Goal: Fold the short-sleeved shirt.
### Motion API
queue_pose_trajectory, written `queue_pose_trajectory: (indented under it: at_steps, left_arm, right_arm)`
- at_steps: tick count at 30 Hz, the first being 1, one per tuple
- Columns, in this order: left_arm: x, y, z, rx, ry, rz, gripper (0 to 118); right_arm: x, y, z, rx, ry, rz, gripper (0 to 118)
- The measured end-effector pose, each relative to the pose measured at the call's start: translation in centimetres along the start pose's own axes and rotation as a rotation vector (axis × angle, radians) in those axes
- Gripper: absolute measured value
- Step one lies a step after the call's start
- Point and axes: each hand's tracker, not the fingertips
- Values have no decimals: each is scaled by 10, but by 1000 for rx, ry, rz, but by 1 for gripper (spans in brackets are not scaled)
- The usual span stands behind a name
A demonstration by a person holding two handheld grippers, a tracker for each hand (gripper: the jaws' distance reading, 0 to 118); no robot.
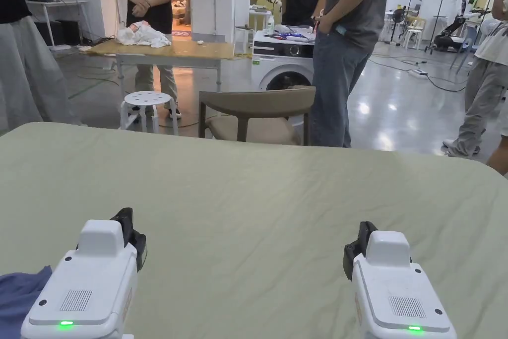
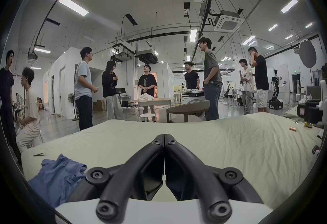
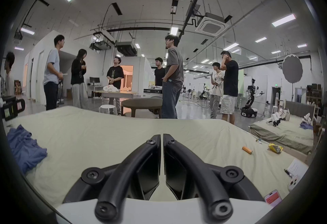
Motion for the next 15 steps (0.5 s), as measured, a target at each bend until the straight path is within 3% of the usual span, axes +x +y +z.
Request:
queue_pose_trajectory:
  at_steps: [3,5,8,12,13,14,15]
  left_arm:
    - [-5,-3,-2,-24,-4,67,0]
    - [-9,-4,-1,-31,-7,118,0]
    - [-18,-4,-2,-42,-18,271,0]
    - [-41,-11,-6,-53,-93,709,0]
    - [-42,-9,-6,-62,-107,736,0]
    - [-37,-3,-5,-72,-99,631,0]
    - [-27,3,-5,-77,-97,439,0]
  right_arm:
    - [-2,-4,0,-5,5,49,2]
    - [1,-3,0,-13,-7,23,2]
    - [15,0,1,-31,-36,-194,2]
    - [35,1,5,-23,-34,-587,1]
    - [37,1,4,-33,-48,-619,1]
    - [35,4,3,-48,-68,-585,1]
    - [29,10,2,-42,-59,-425,1]
